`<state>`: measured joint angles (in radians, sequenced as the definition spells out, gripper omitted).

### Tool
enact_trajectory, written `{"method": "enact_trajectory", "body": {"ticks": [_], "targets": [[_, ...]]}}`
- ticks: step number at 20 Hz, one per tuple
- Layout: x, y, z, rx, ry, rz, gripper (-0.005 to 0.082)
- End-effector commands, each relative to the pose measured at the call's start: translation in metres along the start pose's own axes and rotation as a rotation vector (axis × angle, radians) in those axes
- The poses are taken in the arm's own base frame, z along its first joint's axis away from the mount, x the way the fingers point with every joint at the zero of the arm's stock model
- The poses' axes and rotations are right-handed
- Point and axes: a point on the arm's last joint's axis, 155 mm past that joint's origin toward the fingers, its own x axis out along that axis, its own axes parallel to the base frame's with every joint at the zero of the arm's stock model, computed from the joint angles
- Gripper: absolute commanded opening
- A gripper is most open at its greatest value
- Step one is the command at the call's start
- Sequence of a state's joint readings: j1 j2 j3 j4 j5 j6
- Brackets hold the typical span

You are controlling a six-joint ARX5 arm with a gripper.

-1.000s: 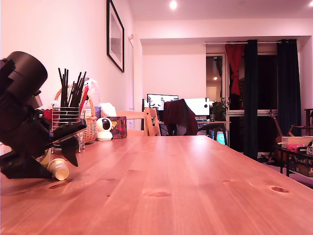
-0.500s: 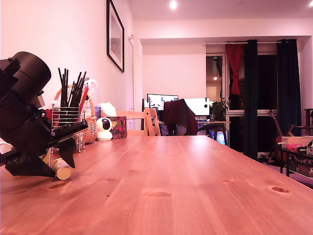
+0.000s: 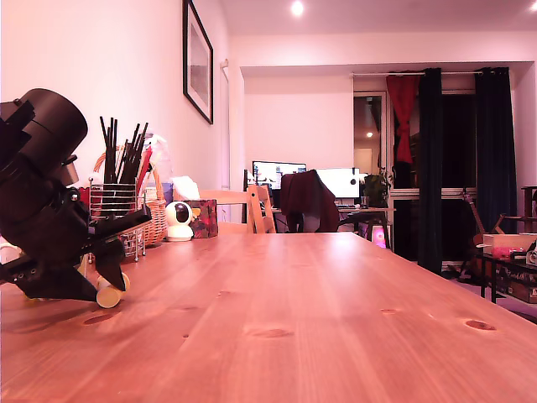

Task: Pick the coffee capsule and then drop it inside the coffee cup in front of you

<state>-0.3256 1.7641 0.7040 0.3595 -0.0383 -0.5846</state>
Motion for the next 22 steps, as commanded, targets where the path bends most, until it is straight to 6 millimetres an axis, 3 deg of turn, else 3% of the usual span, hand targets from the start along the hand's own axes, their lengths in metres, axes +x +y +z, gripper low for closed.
{"method": "enact_trajectory", "body": {"ticks": [1,7,9,15,22], "targets": [[0.004,0.001,-0.007,0.047,0.021,-0.003,0.0192],[0.000,-0.015,-0.009,0.092,0.045,-0.082,0.0192],[-0.006,-0.026,-0.009,0.206,0.054,-0.135,0.0192],[-0.037,-0.041,0.006,0.346,0.030,-0.179,0.0192],[-0.079,-0.052,0.010,0.603,0.033,-0.227,0.0193]]}}
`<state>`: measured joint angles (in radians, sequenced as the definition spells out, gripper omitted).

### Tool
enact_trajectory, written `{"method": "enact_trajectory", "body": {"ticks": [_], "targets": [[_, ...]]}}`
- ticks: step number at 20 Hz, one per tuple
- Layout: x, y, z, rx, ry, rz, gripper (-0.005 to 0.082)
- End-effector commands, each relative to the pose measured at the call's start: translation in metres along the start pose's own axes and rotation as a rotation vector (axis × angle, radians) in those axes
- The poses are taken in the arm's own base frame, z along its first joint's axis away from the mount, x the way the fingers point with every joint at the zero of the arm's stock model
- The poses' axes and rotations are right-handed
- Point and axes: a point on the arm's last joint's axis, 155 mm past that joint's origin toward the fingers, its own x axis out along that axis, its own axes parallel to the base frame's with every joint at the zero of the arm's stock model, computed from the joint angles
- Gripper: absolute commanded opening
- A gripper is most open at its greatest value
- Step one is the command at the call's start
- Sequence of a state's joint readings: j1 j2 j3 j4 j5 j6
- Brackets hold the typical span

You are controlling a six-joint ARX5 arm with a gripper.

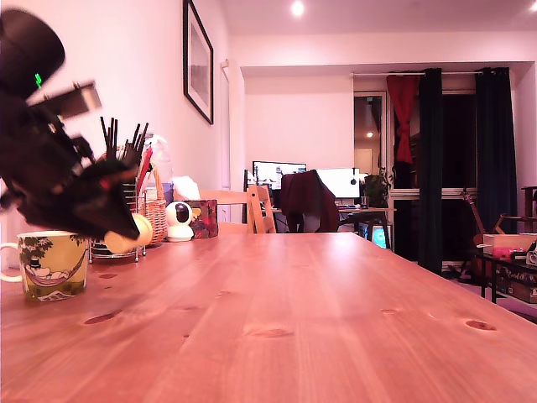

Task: Pick the coffee capsule and then drop it inside the coffee cup in front of you

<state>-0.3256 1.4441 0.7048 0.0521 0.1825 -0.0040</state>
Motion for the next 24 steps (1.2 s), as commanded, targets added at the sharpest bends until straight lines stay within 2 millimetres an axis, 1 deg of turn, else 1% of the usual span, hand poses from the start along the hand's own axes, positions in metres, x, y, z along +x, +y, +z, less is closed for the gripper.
{"method": "enact_trajectory", "body": {"ticks": [1,3,6,15,21,24], "targets": [[-0.010,-0.001,0.008,0.027,-0.023,0.000,0.0193],[-0.020,0.000,0.013,0.030,-0.037,0.008,0.0193],[-0.030,0.010,0.017,0.014,-0.049,0.040,0.0193],[-0.048,0.076,0.014,-0.142,-0.065,0.180,0.0193],[-0.054,0.098,0.012,-0.185,-0.071,0.238,0.0193],[-0.056,0.103,0.011,-0.188,-0.072,0.251,0.0193]]}}
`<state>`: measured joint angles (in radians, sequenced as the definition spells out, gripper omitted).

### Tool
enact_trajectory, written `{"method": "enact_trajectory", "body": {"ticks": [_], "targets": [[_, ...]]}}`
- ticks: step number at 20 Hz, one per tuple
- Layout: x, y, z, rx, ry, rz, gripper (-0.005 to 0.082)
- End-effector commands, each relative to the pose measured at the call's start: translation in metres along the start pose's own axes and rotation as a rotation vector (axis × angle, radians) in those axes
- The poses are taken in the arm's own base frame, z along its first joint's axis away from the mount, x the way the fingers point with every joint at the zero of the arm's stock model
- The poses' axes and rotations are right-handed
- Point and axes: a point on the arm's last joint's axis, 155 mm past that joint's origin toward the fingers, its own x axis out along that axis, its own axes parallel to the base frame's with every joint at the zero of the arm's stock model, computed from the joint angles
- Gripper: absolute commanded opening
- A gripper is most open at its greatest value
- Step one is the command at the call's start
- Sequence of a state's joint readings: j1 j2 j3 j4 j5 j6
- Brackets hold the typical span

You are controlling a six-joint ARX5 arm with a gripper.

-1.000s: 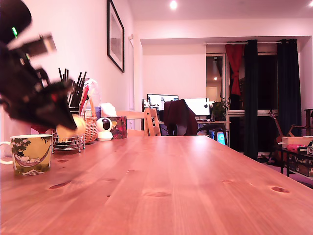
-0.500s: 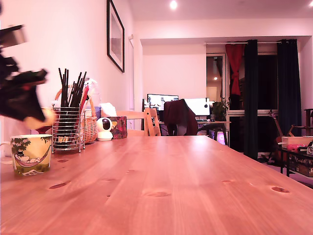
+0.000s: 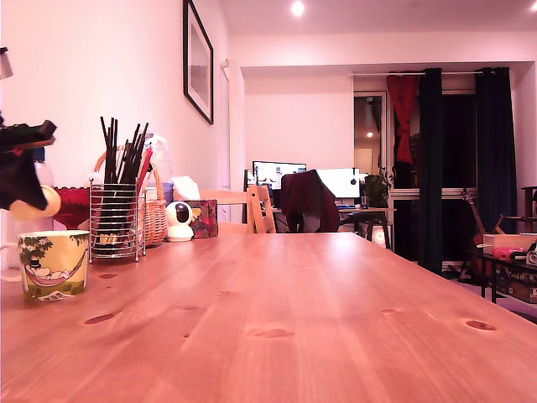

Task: Pick the coffee capsule and then drop it inside the coffee cup in front of you

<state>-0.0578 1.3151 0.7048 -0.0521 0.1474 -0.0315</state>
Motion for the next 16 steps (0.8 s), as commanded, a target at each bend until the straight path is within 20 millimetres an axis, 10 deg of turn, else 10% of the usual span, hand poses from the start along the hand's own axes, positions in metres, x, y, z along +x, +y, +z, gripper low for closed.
{"method": "enact_trajectory", "body": {"ticks": [1,16], "targets": [[-0.002,0.003,0.005,-0.002,-0.019,0.009,0.0193],[-0.013,0.011,0.025,-0.011,0.014,0.063,0.0194]]}}
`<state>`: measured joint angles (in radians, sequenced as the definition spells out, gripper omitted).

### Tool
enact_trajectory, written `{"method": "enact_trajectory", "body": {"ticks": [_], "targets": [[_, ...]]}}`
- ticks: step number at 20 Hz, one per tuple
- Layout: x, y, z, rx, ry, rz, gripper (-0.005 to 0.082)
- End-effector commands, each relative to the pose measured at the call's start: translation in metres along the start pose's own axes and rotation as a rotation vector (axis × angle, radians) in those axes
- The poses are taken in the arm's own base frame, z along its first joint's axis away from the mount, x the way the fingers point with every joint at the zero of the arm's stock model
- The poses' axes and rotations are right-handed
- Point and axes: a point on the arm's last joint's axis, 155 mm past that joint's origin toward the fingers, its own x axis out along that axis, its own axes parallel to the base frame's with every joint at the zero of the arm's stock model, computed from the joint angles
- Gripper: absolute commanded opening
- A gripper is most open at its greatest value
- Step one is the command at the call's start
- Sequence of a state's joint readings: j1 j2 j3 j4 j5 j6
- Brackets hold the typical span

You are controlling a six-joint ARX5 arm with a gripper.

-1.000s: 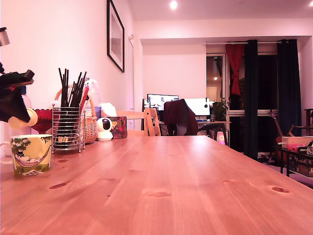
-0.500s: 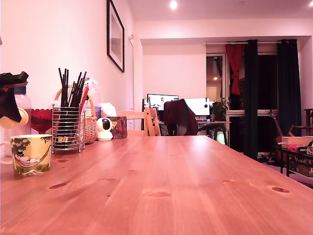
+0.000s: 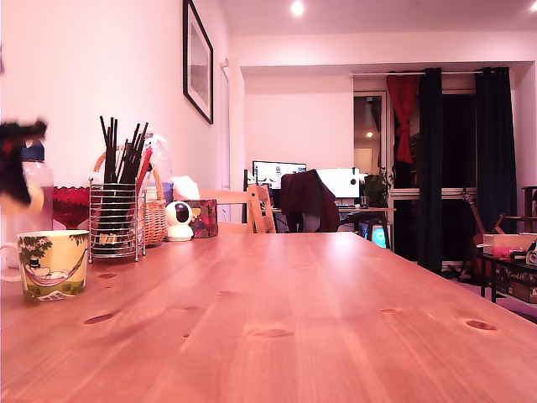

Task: Pick the coffee capsule and then drop it inside the coffee cup in front of you

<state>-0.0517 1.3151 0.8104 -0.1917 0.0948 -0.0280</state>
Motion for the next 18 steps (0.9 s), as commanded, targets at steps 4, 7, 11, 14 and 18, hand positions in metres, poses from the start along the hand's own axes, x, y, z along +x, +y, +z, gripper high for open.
{"method": "enact_trajectory", "body": {"ticks": [4,7,11,14,18], "targets": [[-0.008,0.001,0.018,-0.033,0.012,0.006,0.0198],[-0.001,0.001,0.018,-0.054,0.066,0.008,0.0198],[0.011,0.002,0.024,-0.065,0.123,0.012,0.0198],[0.022,0.004,0.025,-0.069,0.172,0.015,0.0198],[0.040,0.008,0.027,-0.073,0.232,0.033,0.0199]]}}
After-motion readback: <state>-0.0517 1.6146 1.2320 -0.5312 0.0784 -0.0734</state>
